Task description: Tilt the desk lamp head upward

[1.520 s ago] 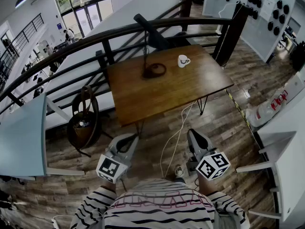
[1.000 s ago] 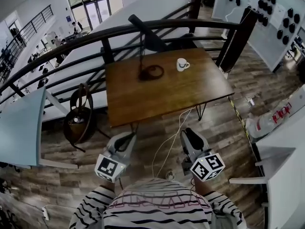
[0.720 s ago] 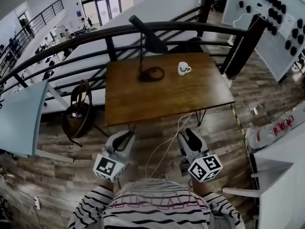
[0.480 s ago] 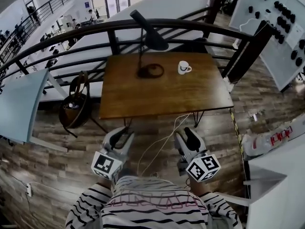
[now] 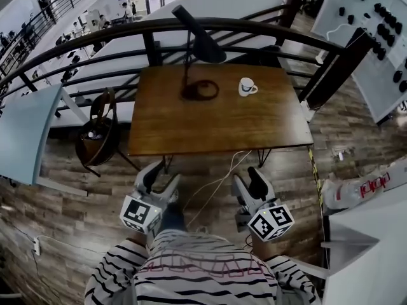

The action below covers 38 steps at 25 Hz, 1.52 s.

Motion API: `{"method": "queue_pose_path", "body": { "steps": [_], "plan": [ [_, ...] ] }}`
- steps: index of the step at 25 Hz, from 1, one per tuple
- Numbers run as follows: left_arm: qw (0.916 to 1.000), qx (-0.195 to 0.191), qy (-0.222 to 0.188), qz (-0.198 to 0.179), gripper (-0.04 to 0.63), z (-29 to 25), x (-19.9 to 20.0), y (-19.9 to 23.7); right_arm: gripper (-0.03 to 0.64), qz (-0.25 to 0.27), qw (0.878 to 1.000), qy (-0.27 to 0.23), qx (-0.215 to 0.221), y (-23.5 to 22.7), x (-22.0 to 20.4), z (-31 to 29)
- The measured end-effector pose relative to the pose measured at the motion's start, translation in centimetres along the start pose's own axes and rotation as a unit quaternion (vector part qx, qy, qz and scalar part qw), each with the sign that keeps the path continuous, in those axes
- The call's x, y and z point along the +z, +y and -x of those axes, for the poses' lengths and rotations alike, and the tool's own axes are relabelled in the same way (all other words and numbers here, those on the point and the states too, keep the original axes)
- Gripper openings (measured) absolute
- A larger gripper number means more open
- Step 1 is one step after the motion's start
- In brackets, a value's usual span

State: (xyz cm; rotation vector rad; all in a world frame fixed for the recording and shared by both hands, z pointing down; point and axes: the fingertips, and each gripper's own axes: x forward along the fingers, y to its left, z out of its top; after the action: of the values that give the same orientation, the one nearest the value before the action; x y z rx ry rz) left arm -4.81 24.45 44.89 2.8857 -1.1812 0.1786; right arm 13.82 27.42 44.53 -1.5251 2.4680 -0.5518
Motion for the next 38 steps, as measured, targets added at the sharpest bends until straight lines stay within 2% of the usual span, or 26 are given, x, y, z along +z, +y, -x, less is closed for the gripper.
{"method": "queue_pose_path", "body": {
  "steps": [5, 12, 20, 28, 33, 38],
  "plan": [
    [0.9997, -0.025, -0.004, -0.003, 0.213, -3.9, 0.3, 4.0, 0.238, -0.003, 0.999, -0.014, -0.029, -2.2, 1.1, -4.1],
    [0.9986, -0.046, -0.01, -0.023, 0.218, -8.9, 2.1, 12.4, 0.238, 0.003, 0.999, -0.031, -0.045, -3.2, 3.5, -12.8],
    [0.9974, -0.07, -0.003, -0.016, 0.219, -13.5, 2.3, 22.1, 0.242, 0.005, 0.996, -0.04, -0.074, -4.4, 4.5, -22.9],
    [0.9949, -0.1, 0.004, -0.015, 0.22, -17.6, 1.6, 28.5, 0.242, -0.003, 0.993, -0.049, -0.107, -5.8, 4.8, -29.4],
    [0.9956, -0.092, 0.012, -0.006, 0.219, -20.1, 0.7, 31.1, 0.242, -0.001, 0.994, -0.045, -0.098, -6.9, 4.5, -32.7],
    [0.9975, -0.069, 0.016, -0.006, 0.22, -23.7, 1.7, 32.3, 0.242, -0.008, 0.996, -0.038, -0.079, -10.4, 7.0, -36.1]
  ]
}}
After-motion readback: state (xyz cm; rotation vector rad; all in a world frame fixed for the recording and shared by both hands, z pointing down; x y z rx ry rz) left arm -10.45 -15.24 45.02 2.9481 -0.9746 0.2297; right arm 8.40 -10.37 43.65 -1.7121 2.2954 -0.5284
